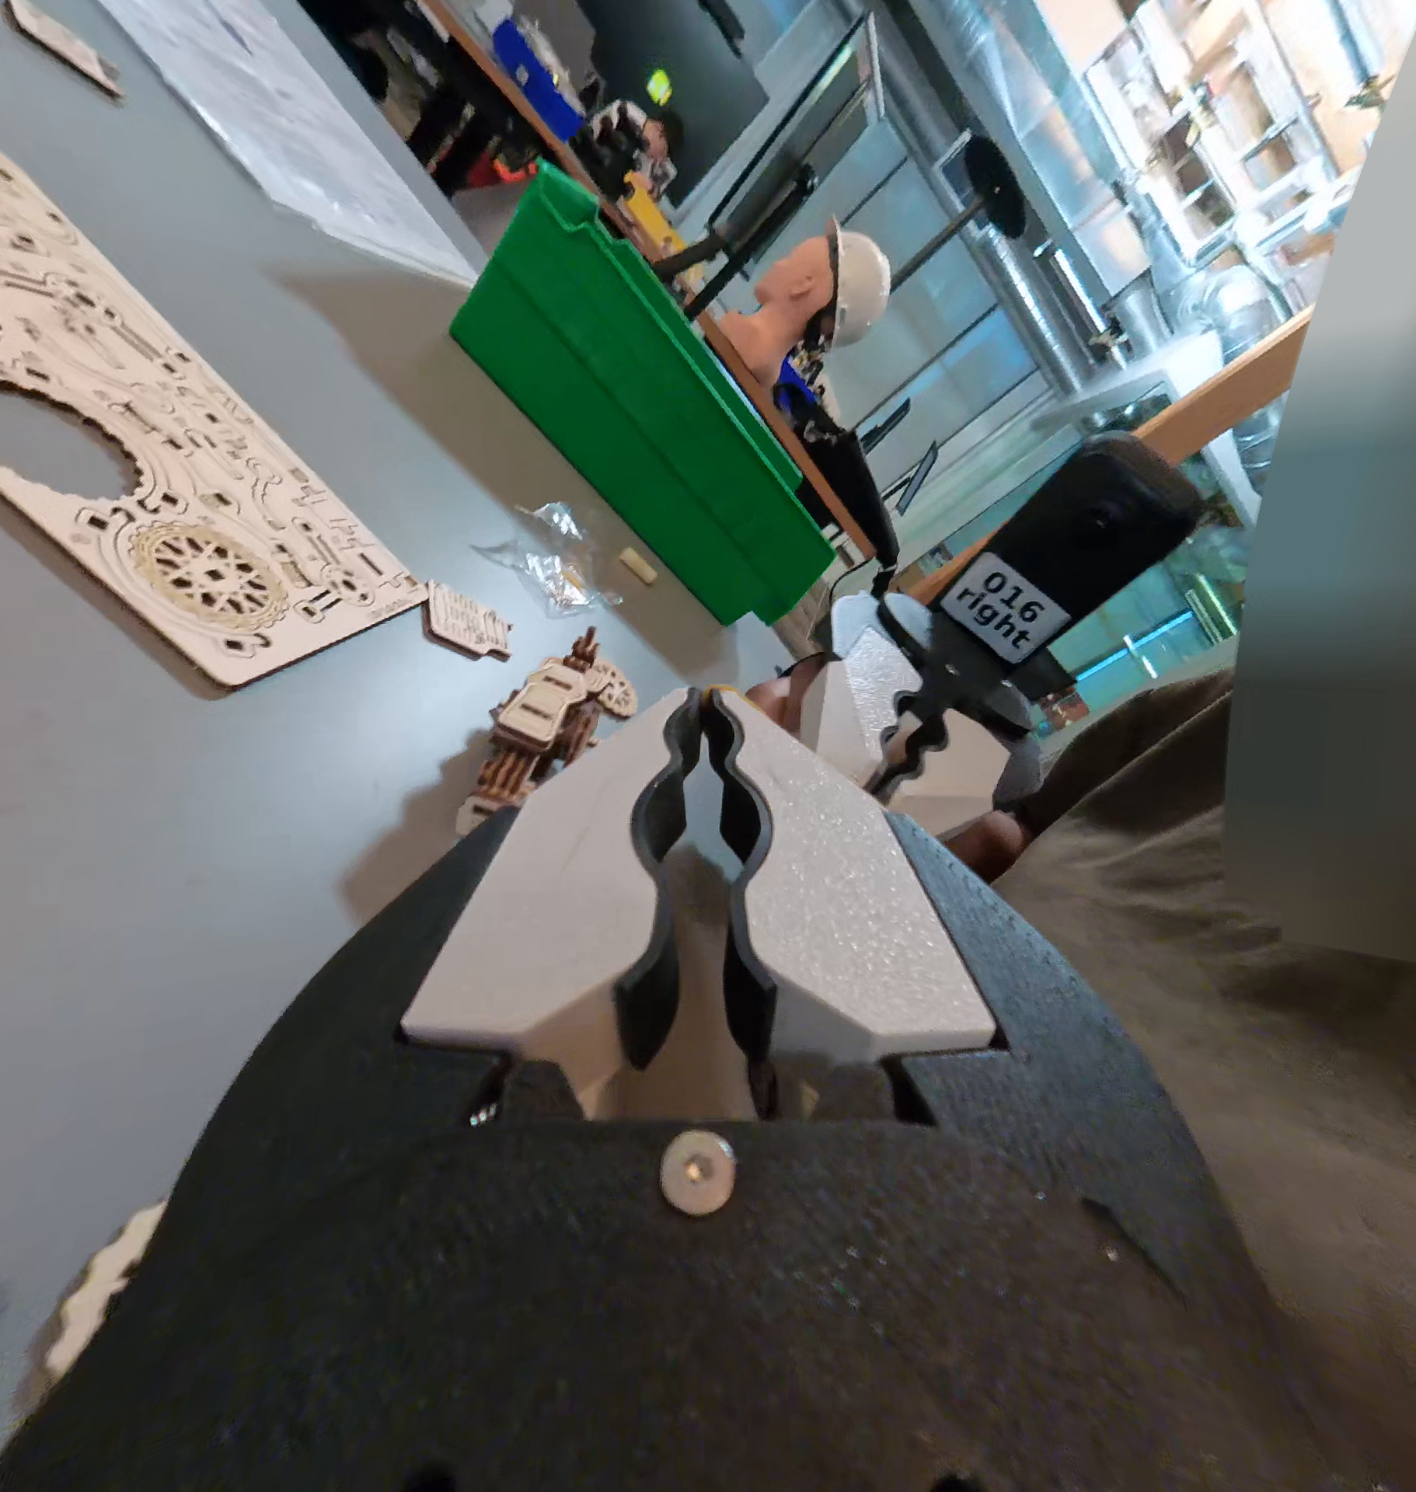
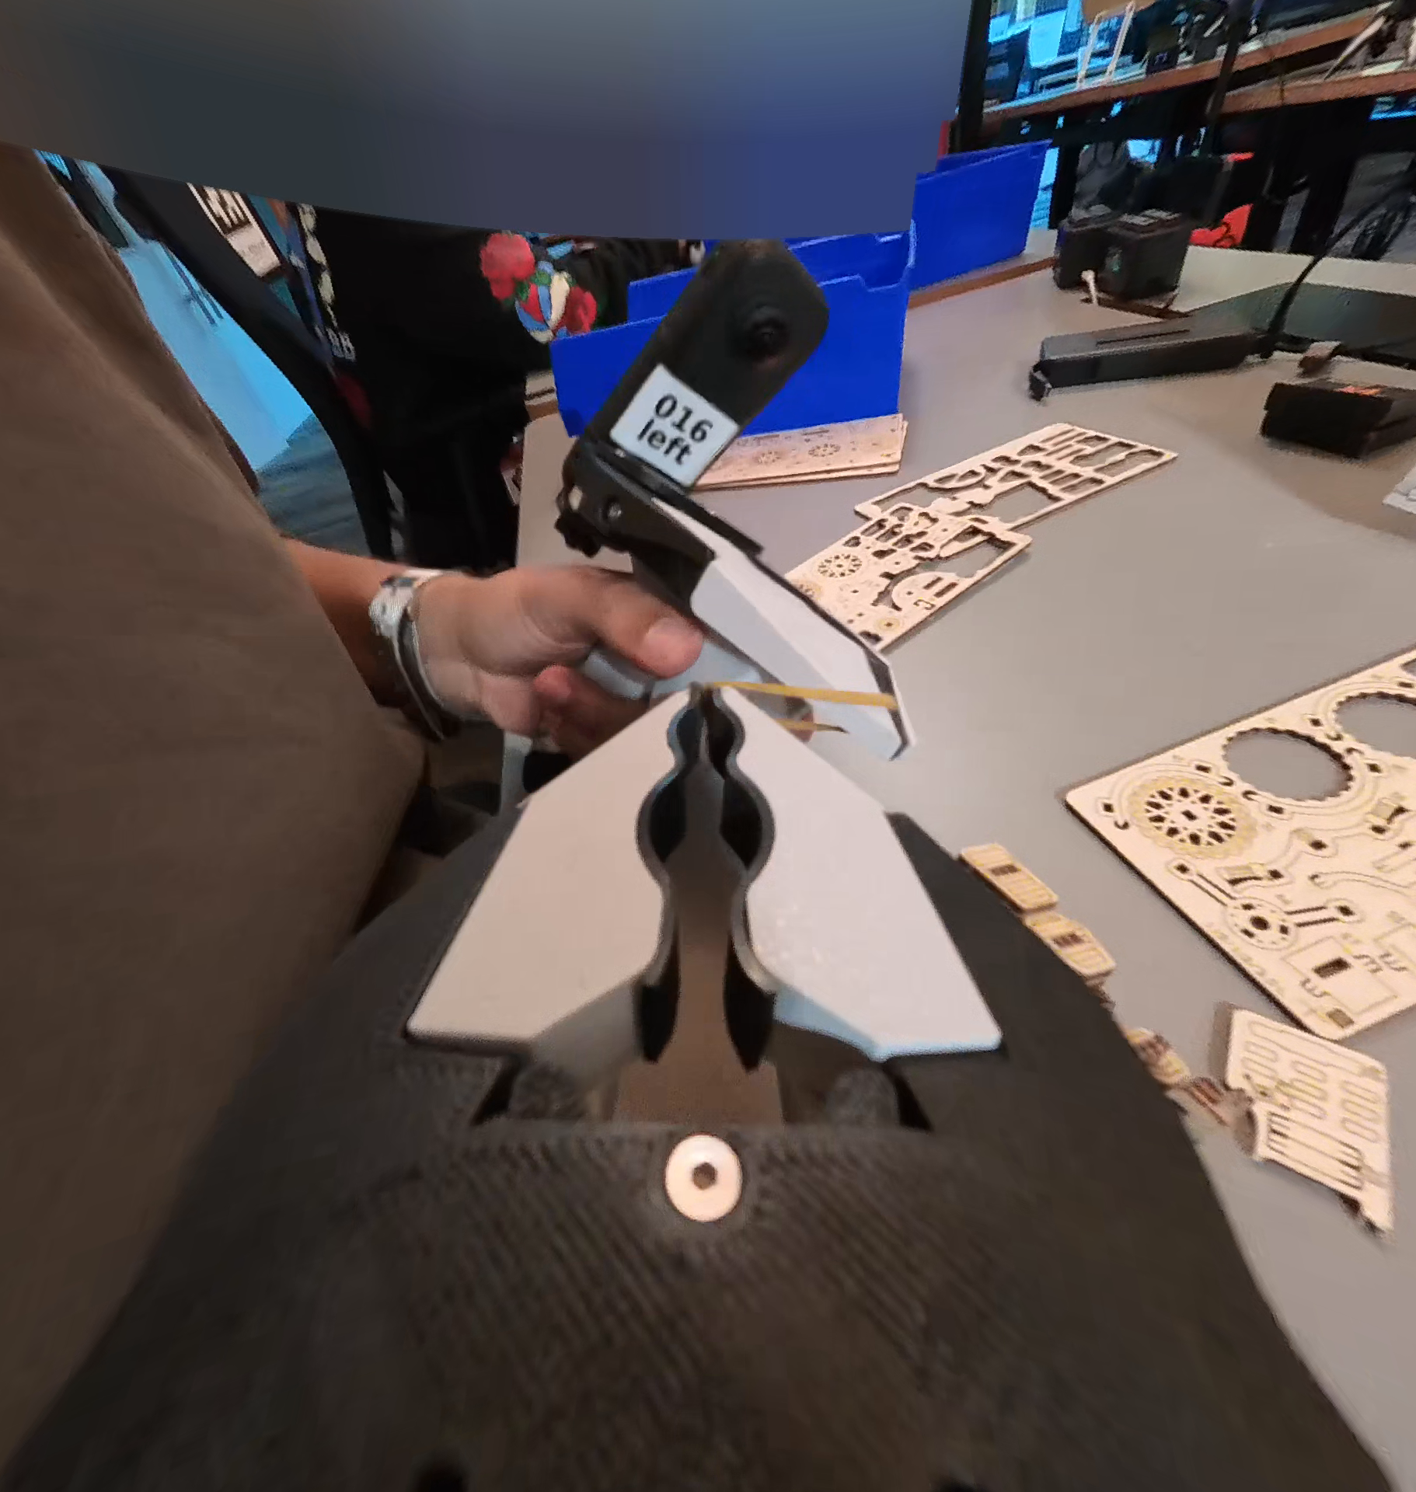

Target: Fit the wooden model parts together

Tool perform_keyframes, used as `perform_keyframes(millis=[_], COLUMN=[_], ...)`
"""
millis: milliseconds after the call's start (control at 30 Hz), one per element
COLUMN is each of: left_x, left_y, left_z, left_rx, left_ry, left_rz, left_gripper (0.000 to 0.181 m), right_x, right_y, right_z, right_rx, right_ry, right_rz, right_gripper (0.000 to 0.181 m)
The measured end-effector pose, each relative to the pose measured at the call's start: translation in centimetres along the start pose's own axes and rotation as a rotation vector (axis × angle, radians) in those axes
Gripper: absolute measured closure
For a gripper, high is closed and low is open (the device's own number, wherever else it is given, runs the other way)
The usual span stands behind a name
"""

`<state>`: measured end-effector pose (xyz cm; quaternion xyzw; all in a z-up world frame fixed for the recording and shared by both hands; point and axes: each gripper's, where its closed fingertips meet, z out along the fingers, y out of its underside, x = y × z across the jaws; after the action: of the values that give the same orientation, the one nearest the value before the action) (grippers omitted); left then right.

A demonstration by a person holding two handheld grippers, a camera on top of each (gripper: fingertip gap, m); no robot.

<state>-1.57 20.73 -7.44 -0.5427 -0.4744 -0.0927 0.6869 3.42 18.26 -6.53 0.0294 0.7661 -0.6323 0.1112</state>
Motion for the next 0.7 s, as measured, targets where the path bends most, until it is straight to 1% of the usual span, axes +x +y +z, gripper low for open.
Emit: perform_keyframes(millis=[67,133,200,267,367,500,567,633,667,700], left_x=[0.8,1.6,2.3,2.9,3.1,3.0,2.4,1.1,0.8,1.2], left_y=[-0.3,-0.2,-0.1,-0.5,-1.2,-2.2,-2.3,-1.7,-1.1,-0.6], left_z=[0.1,0.2,0.1,-0.3,-0.8,-1.5,-1.8,-1.4,-1.2,-1.0], left_rx=[0.037,0.039,0.026,0.033,0.062,0.088,0.087,0.047,0.013,-0.019], left_ry=[0.029,0.083,0.168,0.254,0.318,0.342,0.316,0.233,0.209,0.222], left_rz=[0.007,0.003,-0.051,-0.136,-0.214,-0.2,-0.194,-0.178,-0.165,-0.154], left_gripper=[0.181,0.181,0.181,0.181,0.178,0.174,0.171,0.18,0.181,0.181], right_x=[0.1,0.1,0.1,0.3,1.0,2.0,2.0,1.4,0.9,0.4], right_y=[-0.1,-0.2,-0.6,-1.3,-2.2,-2.9,-3.2,-3.6,-3.8,-3.9], right_z=[-0.1,-0.3,-0.5,-1.1,-2.1,-3.3,-3.6,-3.8,-3.8,-3.7], right_rx=[0.01,0.019,0.041,0.089,0.16,0.216,0.238,0.269,0.283,0.289], right_ry=[-0.017,-0.03,-0.04,-0.065,-0.091,-0.087,-0.107,-0.177,-0.225,-0.273], right_rz=[0.034,0.049,0.067,0.125,0.214,0.265,0.288,0.335,0.371,0.411], right_gripper=[0.181,0.181,0.181,0.181,0.181,0.181,0.181,0.181,0.181,0.181])
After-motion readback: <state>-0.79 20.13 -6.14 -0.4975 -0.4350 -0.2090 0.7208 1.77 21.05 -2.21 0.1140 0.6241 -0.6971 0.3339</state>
